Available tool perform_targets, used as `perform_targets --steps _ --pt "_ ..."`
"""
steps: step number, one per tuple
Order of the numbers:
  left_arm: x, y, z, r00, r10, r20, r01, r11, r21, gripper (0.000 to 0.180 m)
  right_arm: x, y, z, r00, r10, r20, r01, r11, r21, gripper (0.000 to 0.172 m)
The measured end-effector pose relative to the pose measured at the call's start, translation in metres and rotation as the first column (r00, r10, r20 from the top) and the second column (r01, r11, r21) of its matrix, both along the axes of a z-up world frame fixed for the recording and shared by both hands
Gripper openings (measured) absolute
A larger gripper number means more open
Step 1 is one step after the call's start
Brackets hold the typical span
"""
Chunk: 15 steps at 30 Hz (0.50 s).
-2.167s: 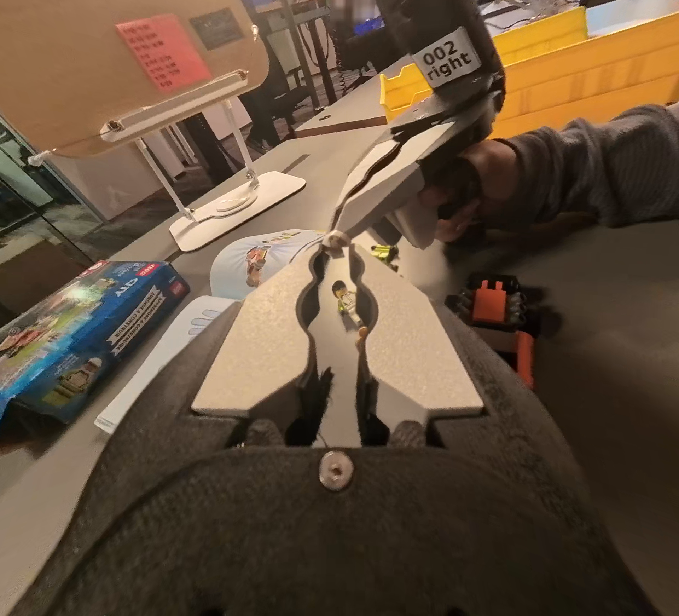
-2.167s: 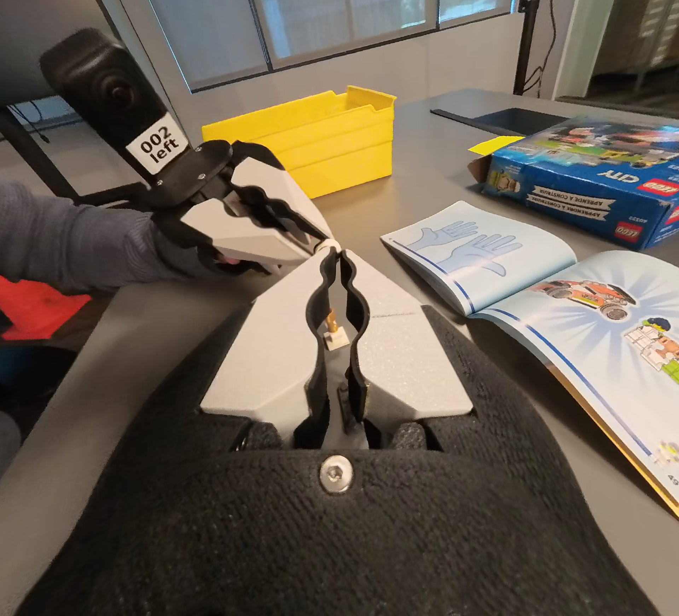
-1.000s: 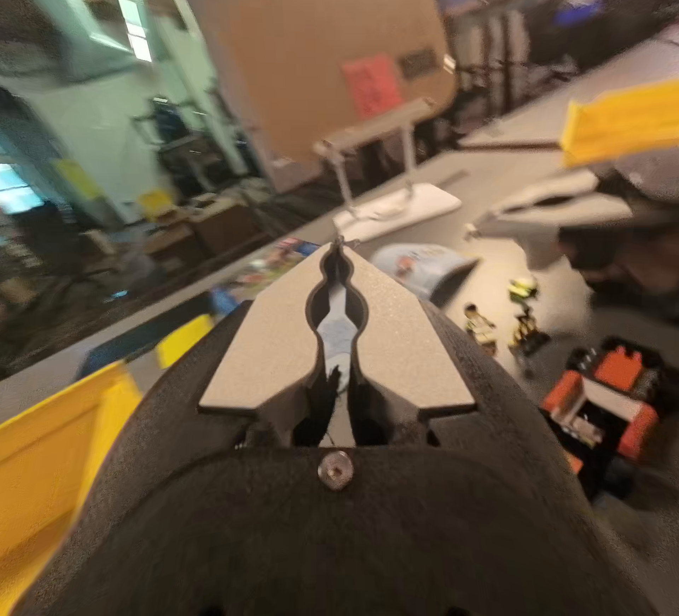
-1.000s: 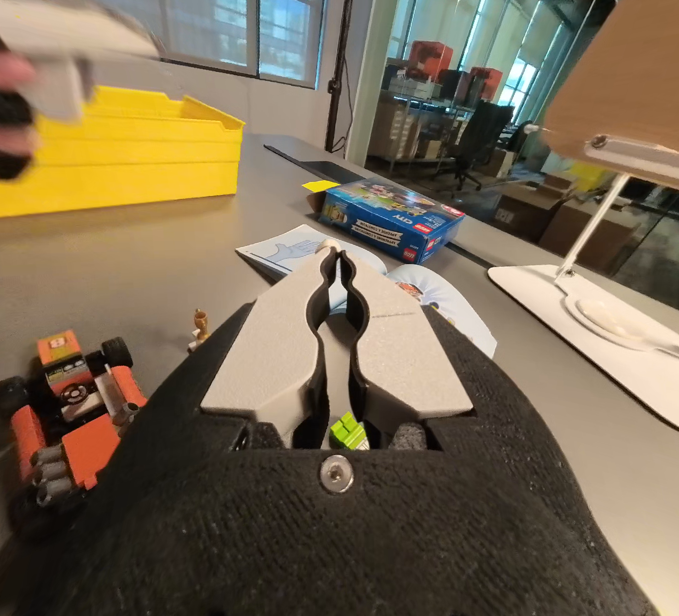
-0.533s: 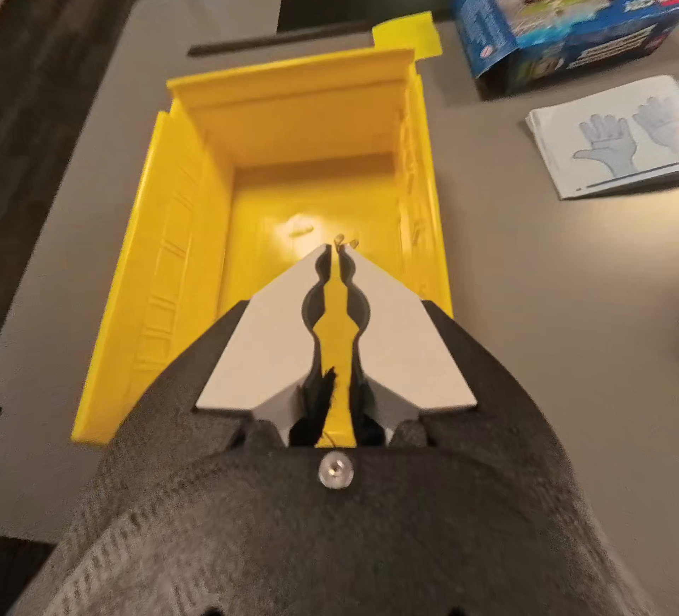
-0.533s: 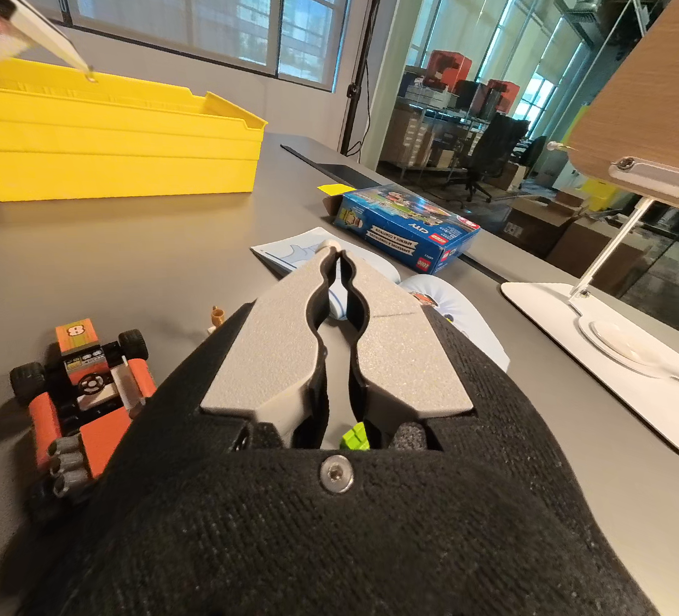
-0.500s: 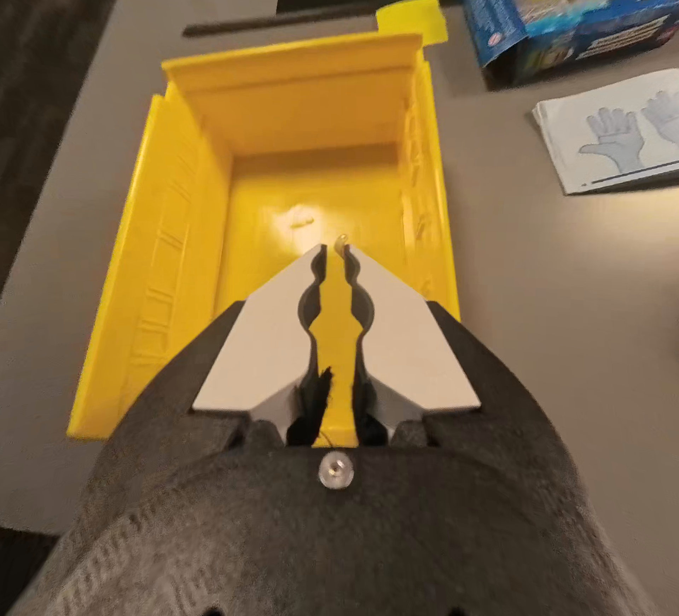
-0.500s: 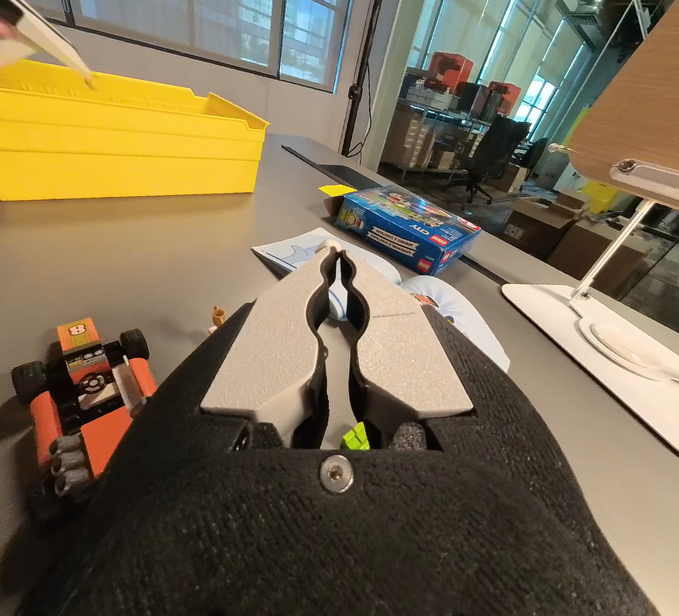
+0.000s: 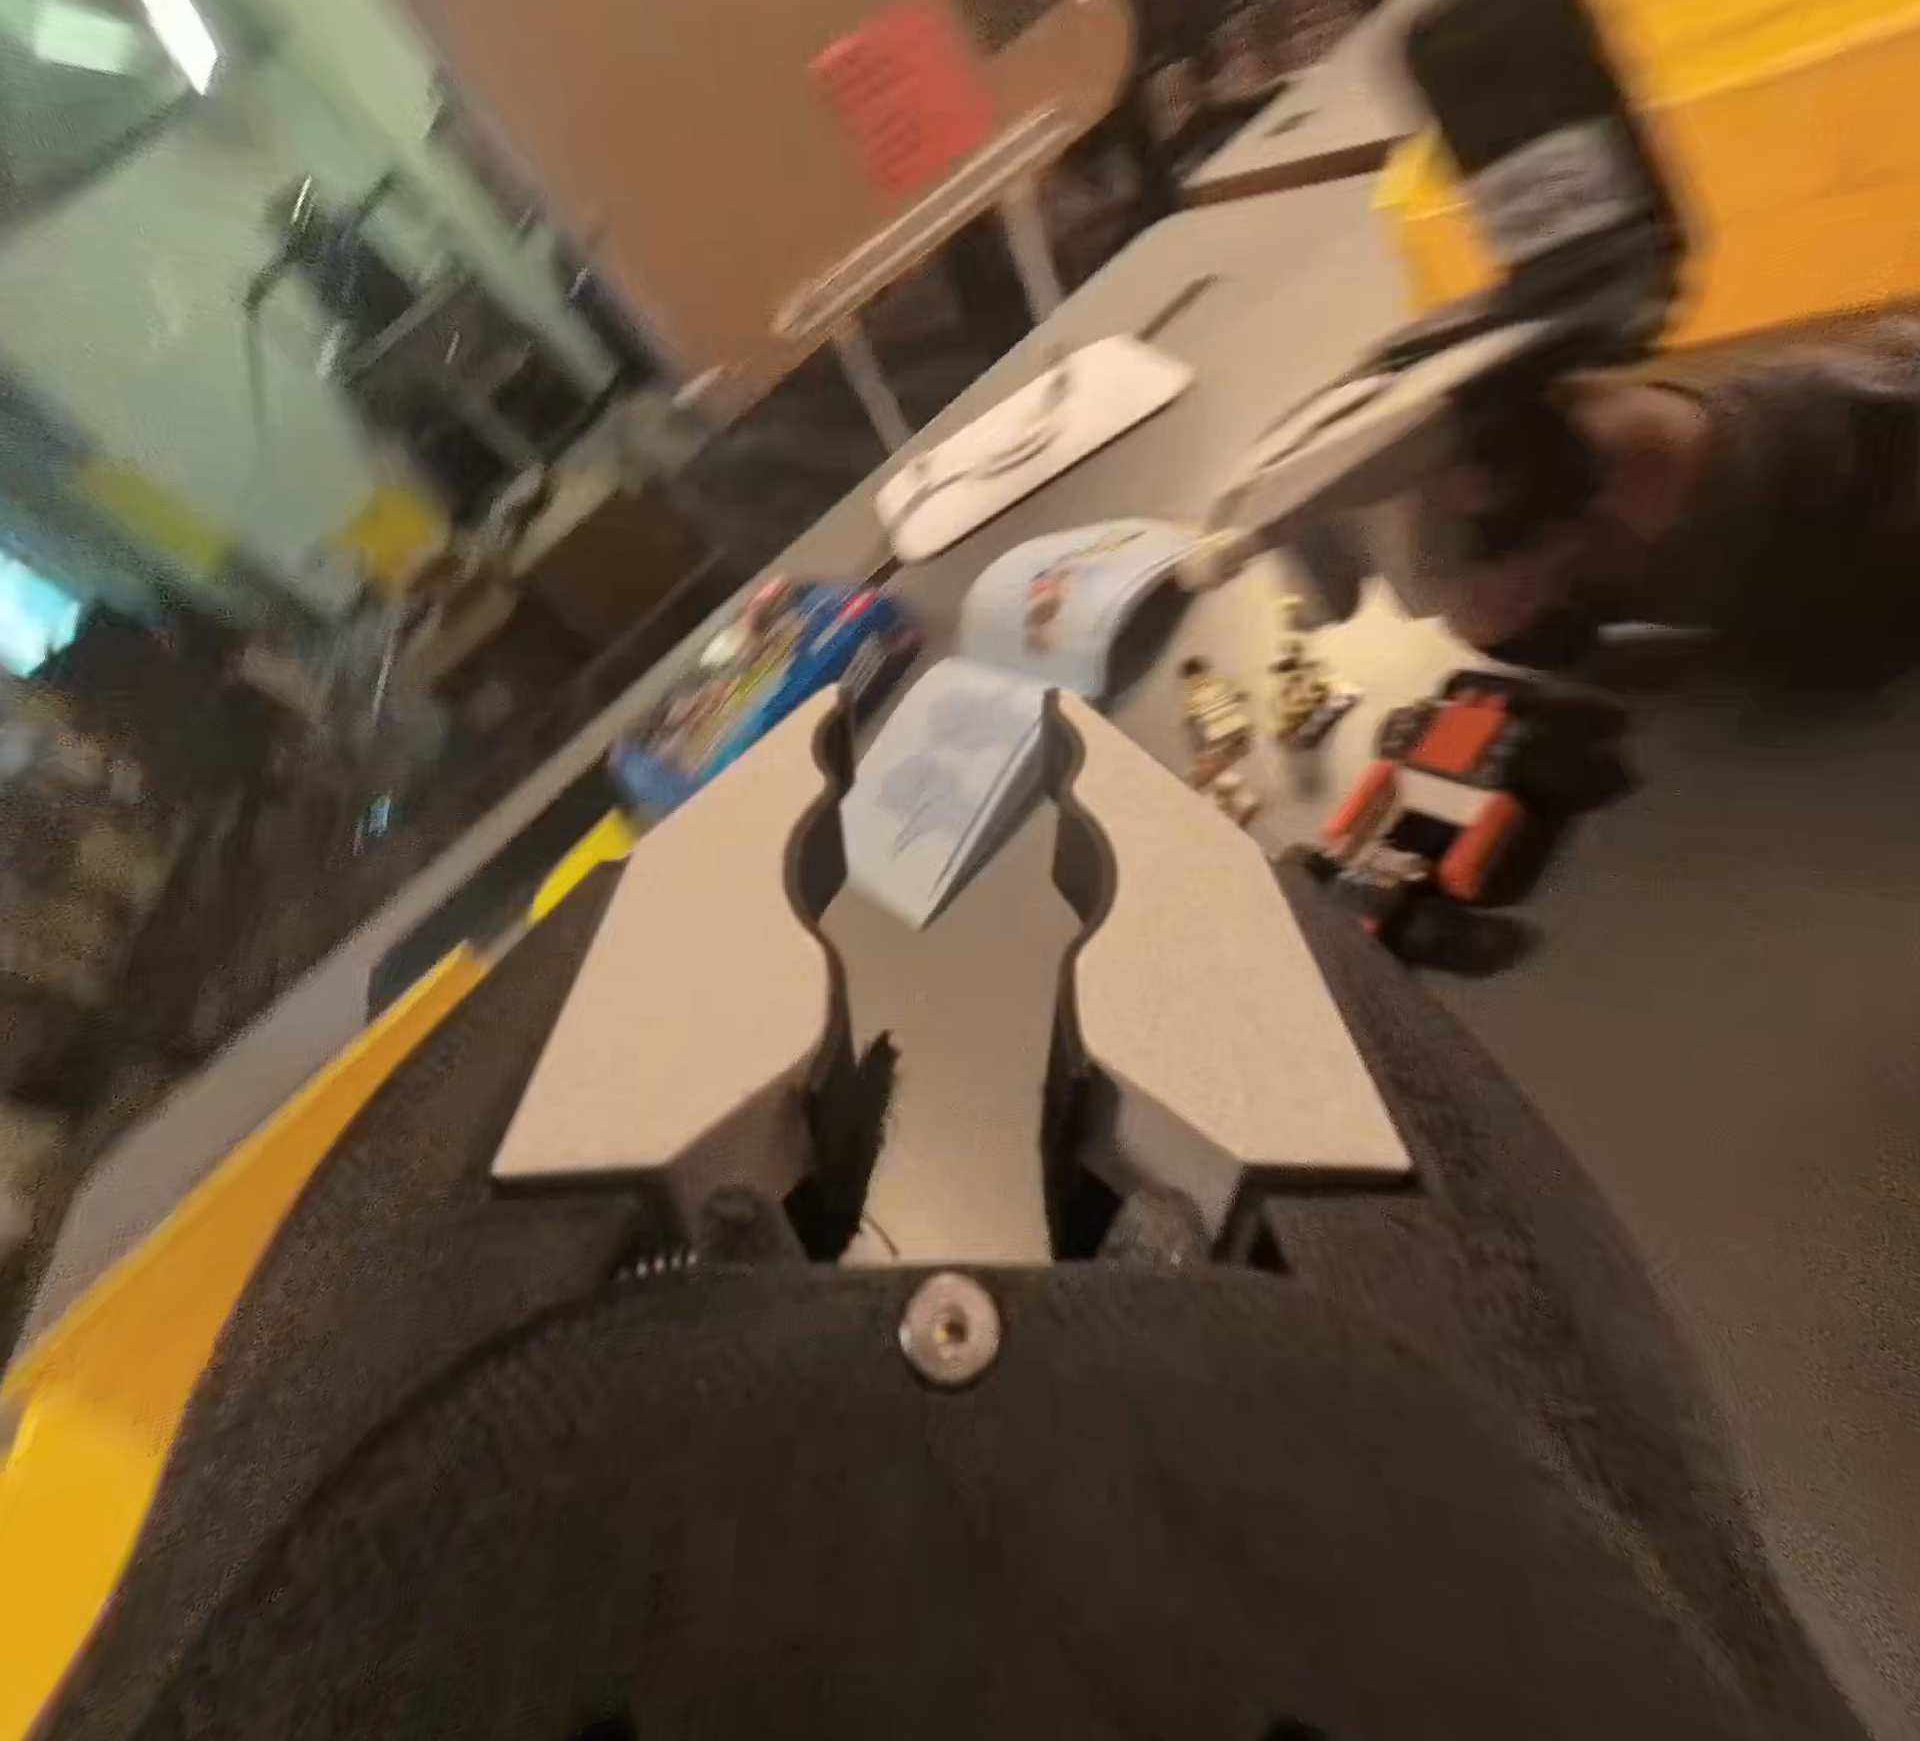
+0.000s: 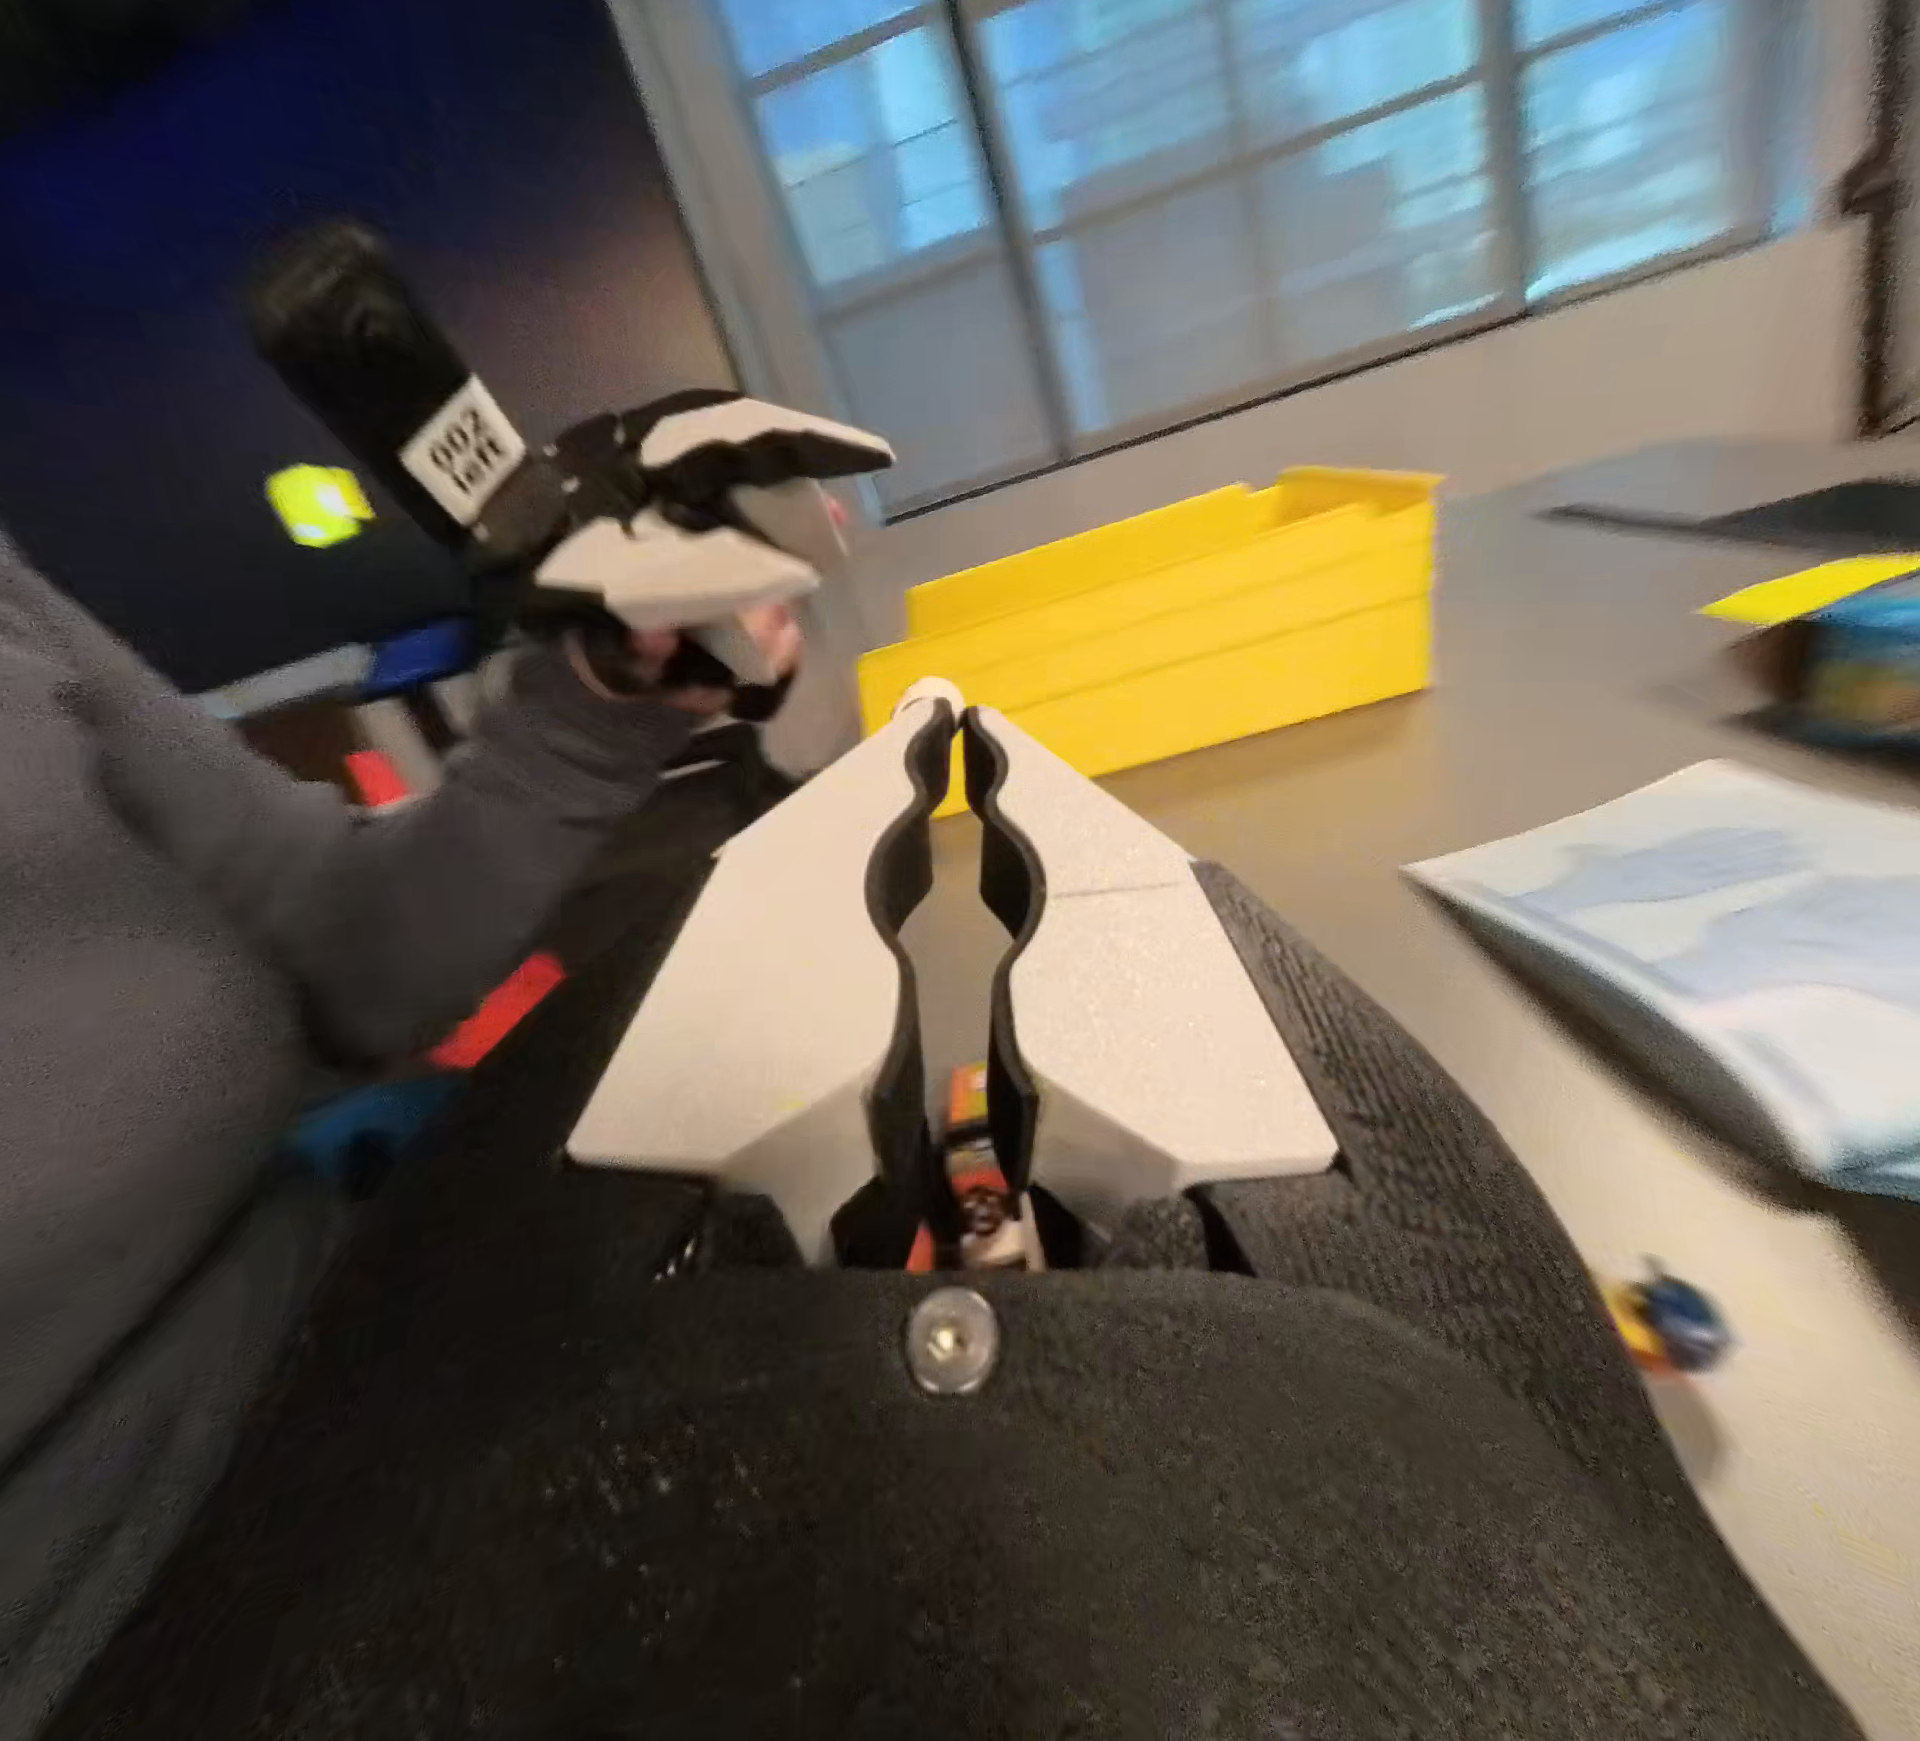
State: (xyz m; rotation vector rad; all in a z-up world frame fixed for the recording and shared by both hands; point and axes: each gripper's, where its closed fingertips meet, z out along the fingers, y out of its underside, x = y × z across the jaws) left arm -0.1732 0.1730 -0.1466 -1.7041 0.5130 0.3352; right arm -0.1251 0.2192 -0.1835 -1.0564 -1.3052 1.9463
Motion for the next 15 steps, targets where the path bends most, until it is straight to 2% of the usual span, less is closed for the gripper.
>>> perform_targets --steps 1,4,8,15 --pt "0.020 0.006 -0.006 0.996 -0.064 -0.054 0.065 0.998 0.015 0.039 0.000 -0.006 -0.003 0.998 0.060 0.025 -0.059 0.998 -0.029 0.000" --pt "0.044 0.020 -0.020 0.975 -0.095 -0.201 0.104 0.994 0.037 0.039 0.002 -0.018 -0.010 0.976 0.202 0.078 -0.193 0.975 -0.111 0.000" --pt "0.063 0.028 -0.035 0.961 -0.193 -0.196 0.194 0.981 -0.013 0.037 0.007 -0.025 -0.010 0.945 0.315 0.086 -0.294 0.935 -0.198 0.000" --pt "0.071 0.030 -0.042 0.944 -0.226 -0.242 0.229 0.973 -0.015 0.020 0.010 -0.023 -0.010 0.936 0.343 0.084 -0.317 0.921 -0.224 0.000"
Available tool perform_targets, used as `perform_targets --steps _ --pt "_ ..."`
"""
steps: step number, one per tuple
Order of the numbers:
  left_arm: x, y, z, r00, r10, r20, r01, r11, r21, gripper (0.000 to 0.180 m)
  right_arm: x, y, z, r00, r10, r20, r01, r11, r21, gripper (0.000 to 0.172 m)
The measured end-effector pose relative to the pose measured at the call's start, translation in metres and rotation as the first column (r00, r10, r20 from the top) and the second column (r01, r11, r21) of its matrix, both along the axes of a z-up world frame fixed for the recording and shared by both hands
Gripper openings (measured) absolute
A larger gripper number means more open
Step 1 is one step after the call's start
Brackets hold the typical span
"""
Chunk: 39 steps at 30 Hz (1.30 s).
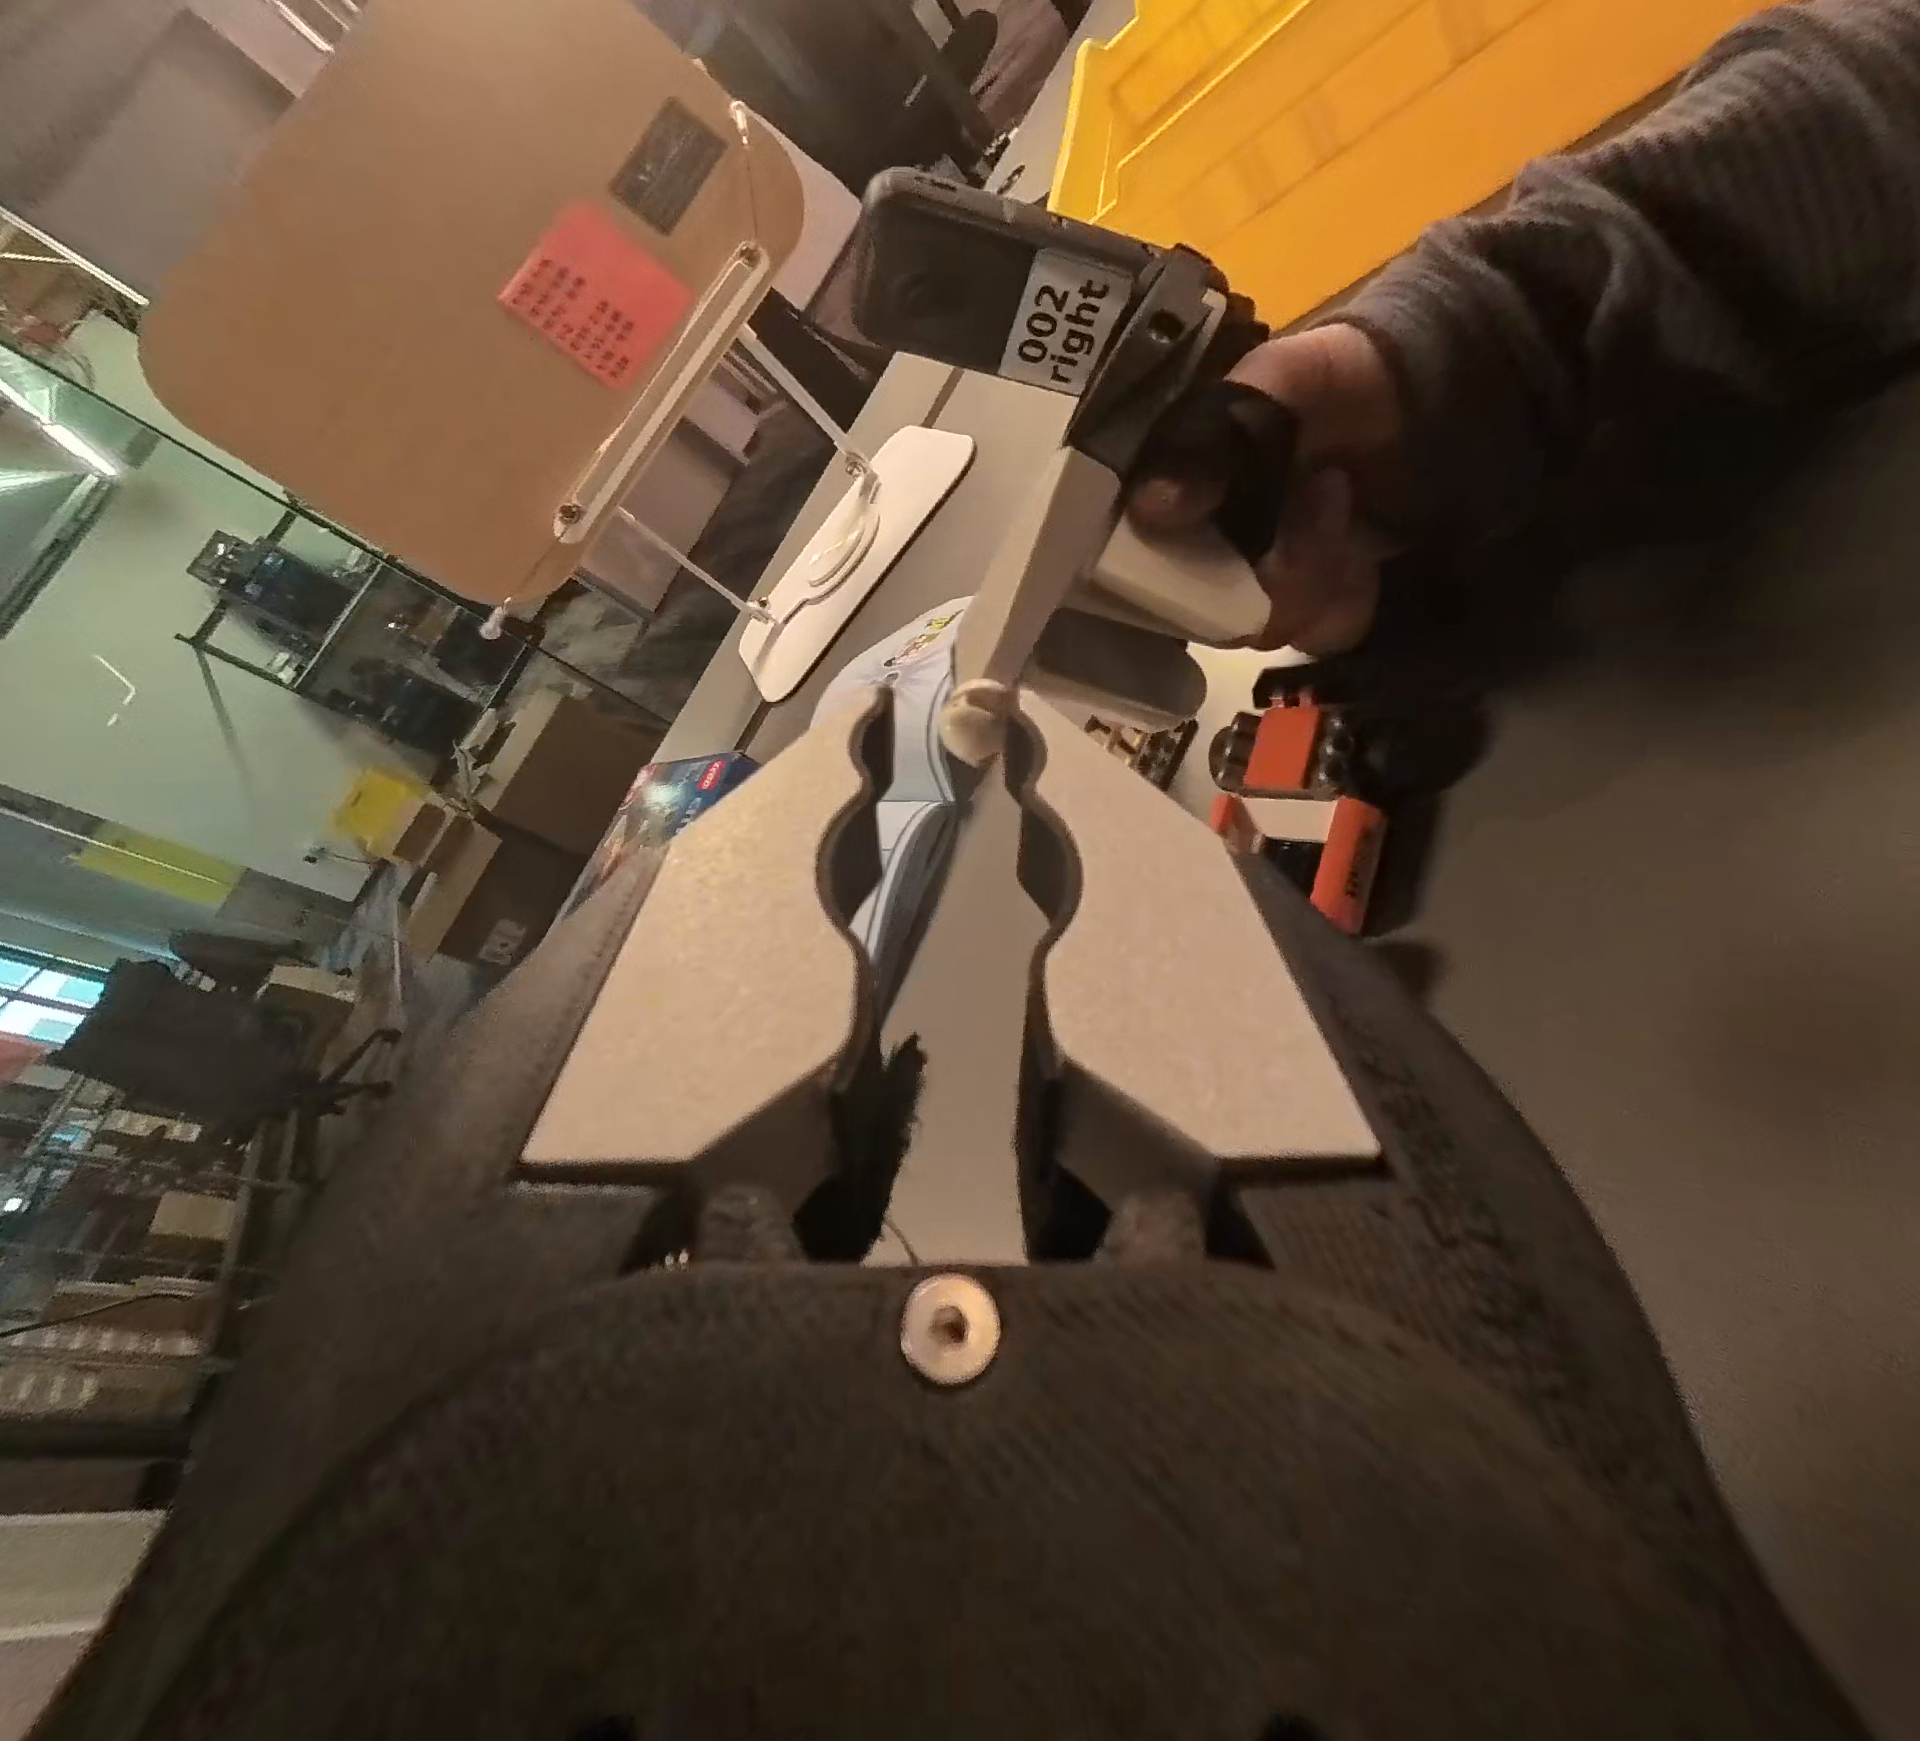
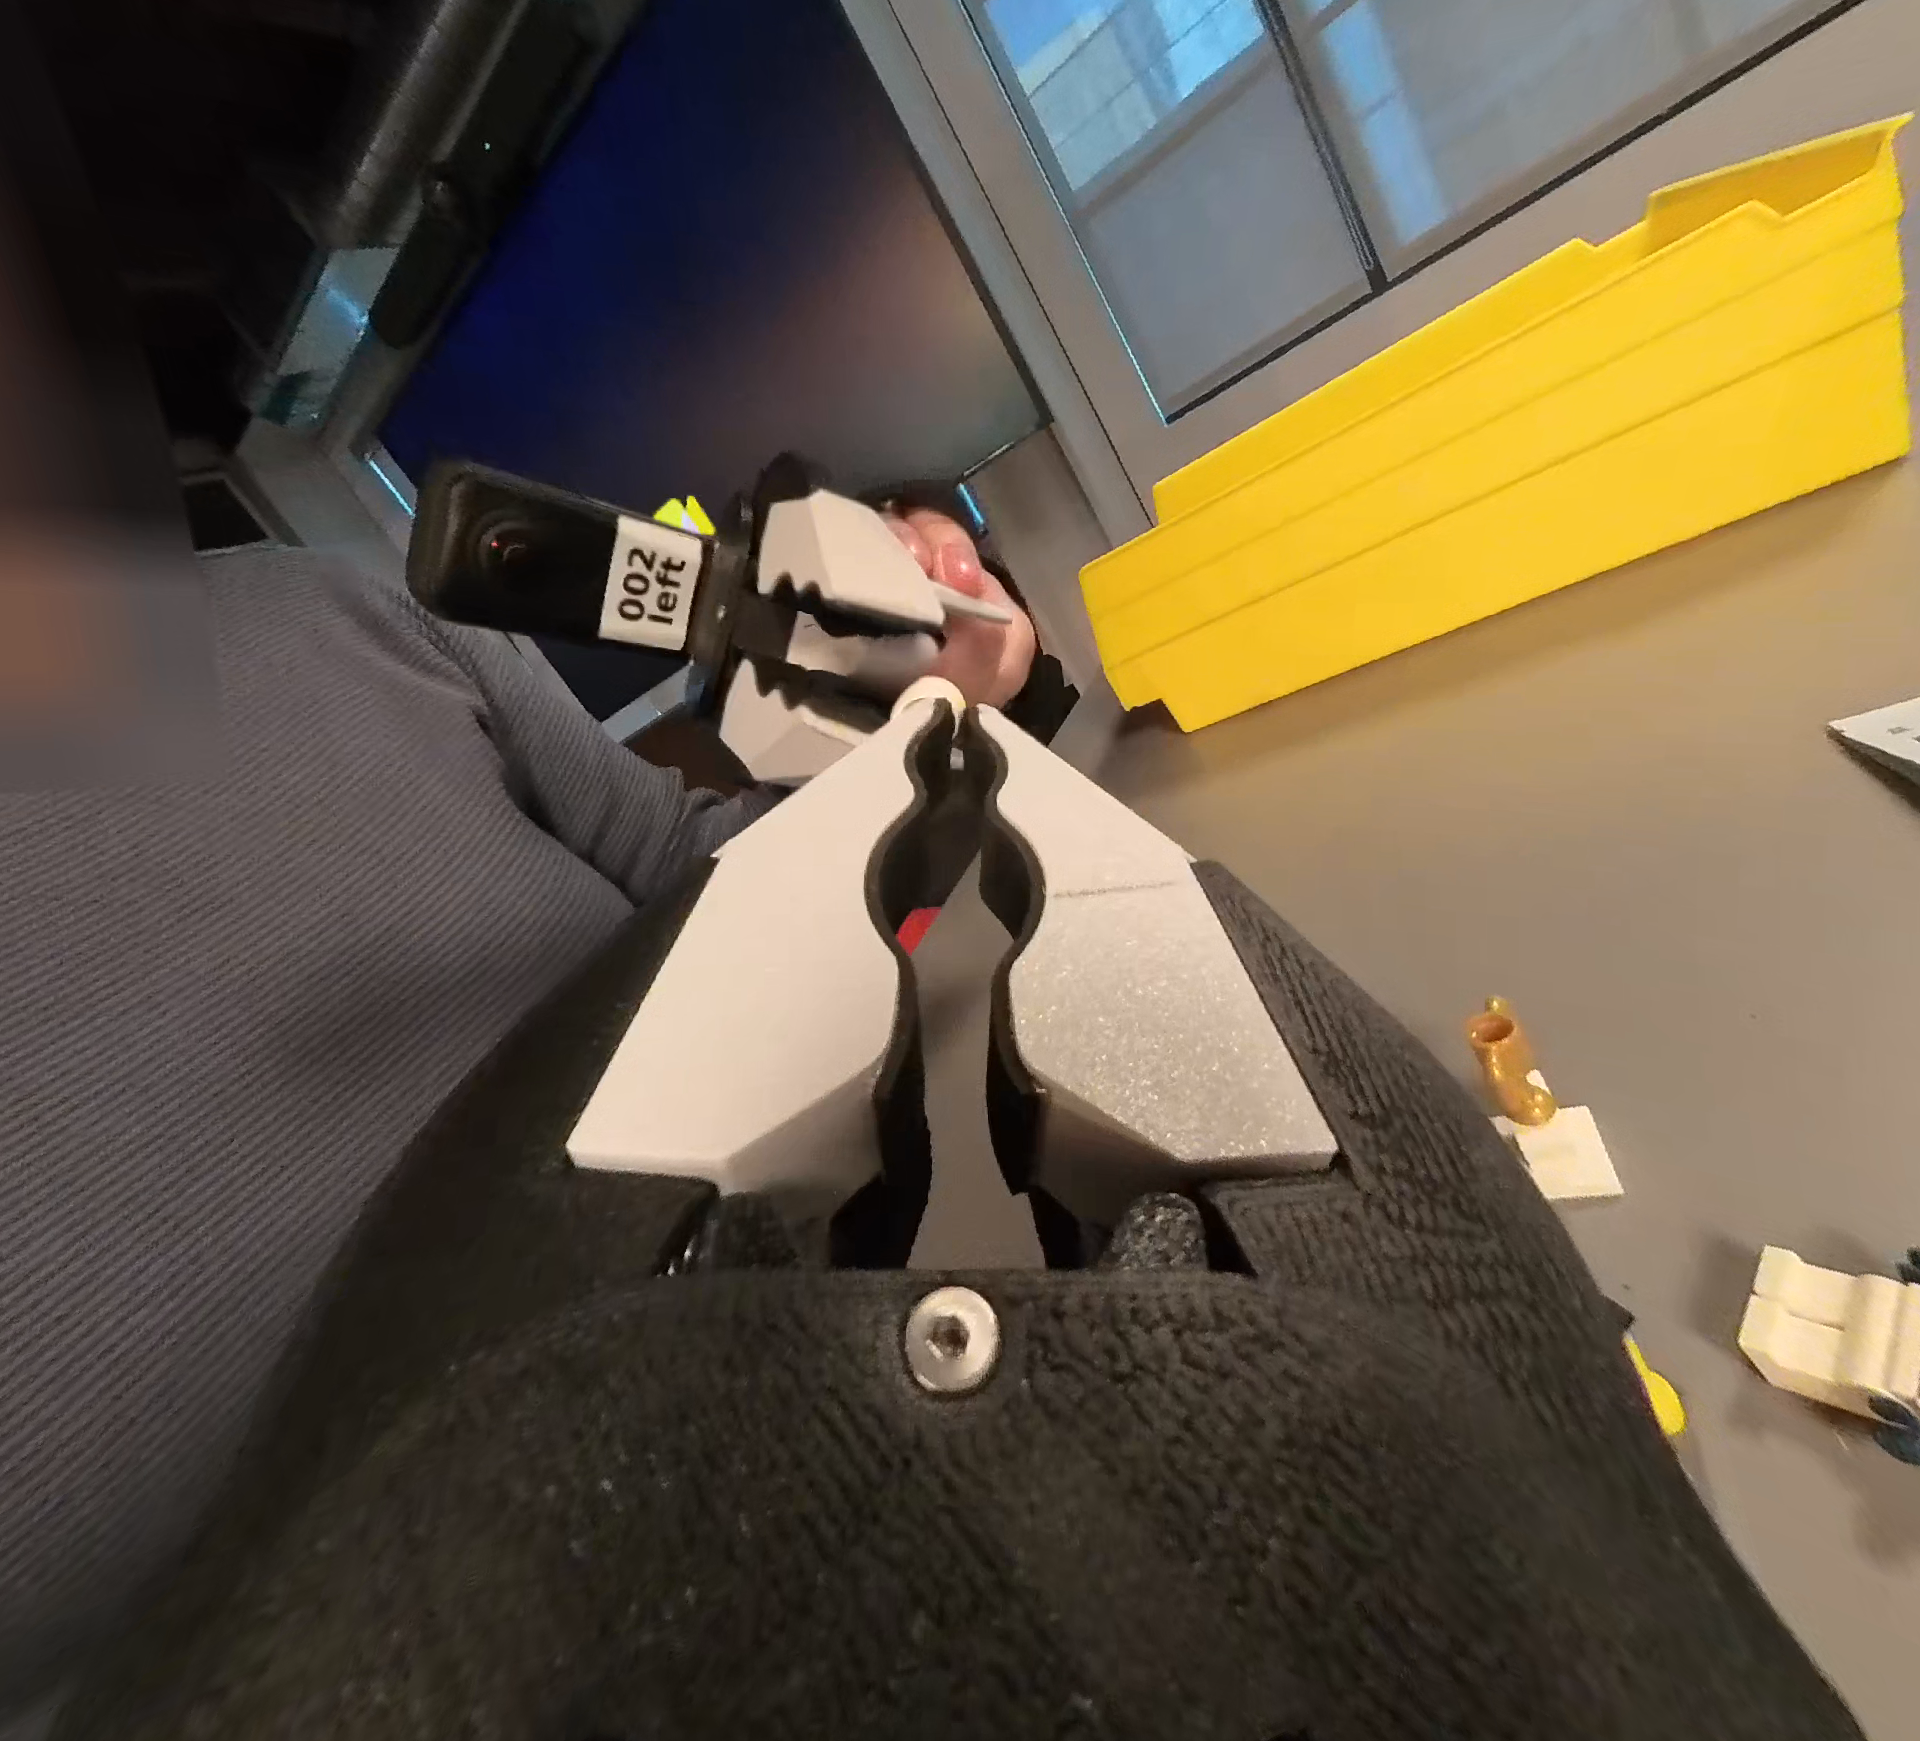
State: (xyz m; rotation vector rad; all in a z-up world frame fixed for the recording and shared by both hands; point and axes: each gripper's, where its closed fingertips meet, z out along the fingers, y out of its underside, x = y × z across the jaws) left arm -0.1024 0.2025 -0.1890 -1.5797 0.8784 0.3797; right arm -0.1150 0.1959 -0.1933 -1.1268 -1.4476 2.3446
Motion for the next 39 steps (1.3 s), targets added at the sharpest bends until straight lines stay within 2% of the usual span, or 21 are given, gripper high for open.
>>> perform_targets --steps 5,8,11,13,14,16,19,20,21,23,27,30,33,39 --pt "0.006 0.001 -0.009 1.000 -0.028 -0.001 0.028 0.999 -0.032 0.019 0.002 -0.006 0.001 0.999 0.032 -0.007 -0.032 0.999 0.008 0.000" --pt "0.003 0.002 -0.009 0.999 -0.005 -0.052 0.004 1.000 -0.014 0.014 -0.001 -0.006 0.000 0.999 -0.018 -0.035 0.020 0.998 0.060 0.000" --pt "-0.011 0.000 -0.002 0.997 0.057 -0.045 -0.056 0.998 0.029 0.014 -0.007 0.008 0.005 0.976 -0.183 -0.119 0.197 0.973 0.118 0.010" --pt "-0.041 -0.004 0.011 0.984 0.177 0.011 -0.177 0.982 0.067 0.014 -0.007 0.025 0.006 0.944 -0.286 -0.167 0.316 0.929 0.193 0.017" --pt "-0.063 -0.009 0.018 0.963 0.269 0.033 -0.271 0.959 0.081 0.013 -0.006 0.034 0.006 0.921 -0.338 -0.194 0.380 0.893 0.243 0.018" --pt "-0.117 -0.025 0.028 0.875 0.479 0.070 -0.483 0.872 0.074 0.013 -0.004 0.053 0.006 0.869 -0.439 -0.231 0.494 0.806 0.327 0.016" --pt "-0.194 -0.060 0.025 0.673 0.733 0.101 -0.732 0.679 -0.049 0.014 -0.004 0.076 0.001 0.816 -0.535 -0.218 0.576 0.725 0.378 0.015" --pt "-0.213 -0.071 0.022 0.613 0.783 0.107 -0.778 0.621 -0.092 0.014 -0.003 0.081 -0.002 0.807 -0.553 -0.207 0.587 0.715 0.380 0.014" --pt "-0.226 -0.080 0.020 0.577 0.809 0.114 -0.800 0.588 -0.123 0.014 -0.003 0.087 -0.003 0.797 -0.570 -0.198 0.599 0.707 0.376 0.014" --pt "-0.243 -0.090 0.013 0.538 0.834 0.125 -0.815 0.552 -0.175 0.014 -0.002 0.093 -0.004 0.782 -0.591 -0.195 0.619 0.702 0.354 0.012" --pt "-0.273 -0.113 -0.008 0.395 0.918 0.046 -0.885 0.393 -0.250 0.014 -0.001 0.101 -0.007 0.760 -0.619 -0.197 0.645 0.681 0.347 0.008" --pt "-0.275 -0.117 -0.035 0.365 0.930 0.046 -0.856 0.355 -0.376 0.014 0.000 0.106 -0.007 0.714 -0.651 -0.256 0.694 0.614 0.376 0.002" --pt "-0.276 -0.117 -0.039 0.335 0.937 0.097 -0.847 0.345 -0.405 0.015 0.001 0.109 -0.006 0.670 -0.676 -0.307 0.735 0.546 0.402 0.001" --pt "-0.279 -0.119 -0.045 0.287 0.943 0.167 -0.823 0.332 -0.461 0.025 -0.003 0.107 -0.011 0.666 -0.672 -0.324 0.734 0.514 0.443 0.002"
